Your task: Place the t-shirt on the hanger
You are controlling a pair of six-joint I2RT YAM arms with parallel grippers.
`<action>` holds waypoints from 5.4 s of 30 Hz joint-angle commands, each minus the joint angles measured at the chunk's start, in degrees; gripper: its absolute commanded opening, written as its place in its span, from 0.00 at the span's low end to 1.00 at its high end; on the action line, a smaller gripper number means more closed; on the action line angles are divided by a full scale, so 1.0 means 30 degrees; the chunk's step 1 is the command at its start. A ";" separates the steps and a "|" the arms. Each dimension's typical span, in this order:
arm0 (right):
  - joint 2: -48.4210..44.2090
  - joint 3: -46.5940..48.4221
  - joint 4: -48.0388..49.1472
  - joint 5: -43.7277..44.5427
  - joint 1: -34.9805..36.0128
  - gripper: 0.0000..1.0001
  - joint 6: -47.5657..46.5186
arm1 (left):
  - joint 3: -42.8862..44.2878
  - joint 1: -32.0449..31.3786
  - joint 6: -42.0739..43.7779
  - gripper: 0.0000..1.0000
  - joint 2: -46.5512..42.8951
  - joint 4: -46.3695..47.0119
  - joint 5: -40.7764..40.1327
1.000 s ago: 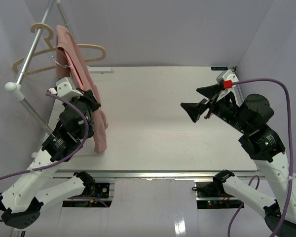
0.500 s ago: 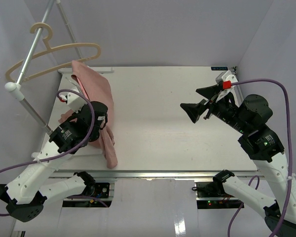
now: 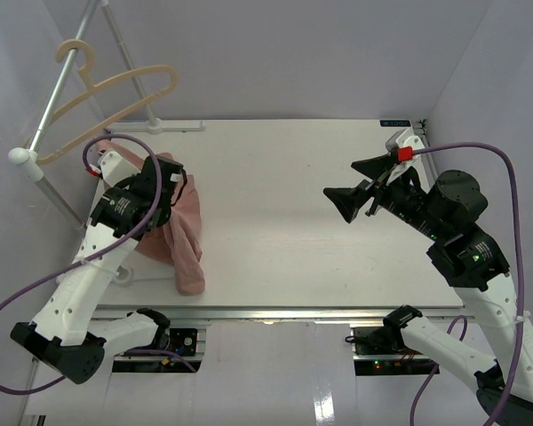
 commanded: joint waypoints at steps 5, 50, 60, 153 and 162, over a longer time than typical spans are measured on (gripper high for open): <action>-0.0589 -0.0288 0.0915 0.0376 0.0144 0.94 -0.0207 | 0.0837 0.3394 0.3258 0.00 0.0447 0.3162 0.1414; 0.0207 -0.0376 0.0990 -0.0188 0.0167 0.95 -0.0822 | 0.9193 0.3401 0.3239 0.00 0.4402 -0.3344 0.0156; -0.0031 -0.0493 0.0982 -0.0305 0.0167 0.95 -0.0717 | 1.0543 0.3421 0.4351 0.00 0.4080 -0.3326 0.0752; 0.0325 -0.1332 0.0918 -0.0597 0.0402 0.95 -0.0793 | 0.1813 0.4915 0.7918 0.98 -0.6922 0.7788 0.8560; 0.0604 -0.2502 0.1862 -0.0873 0.0431 0.96 0.0449 | 0.2058 0.4865 1.0959 0.98 -0.2026 1.4509 2.2673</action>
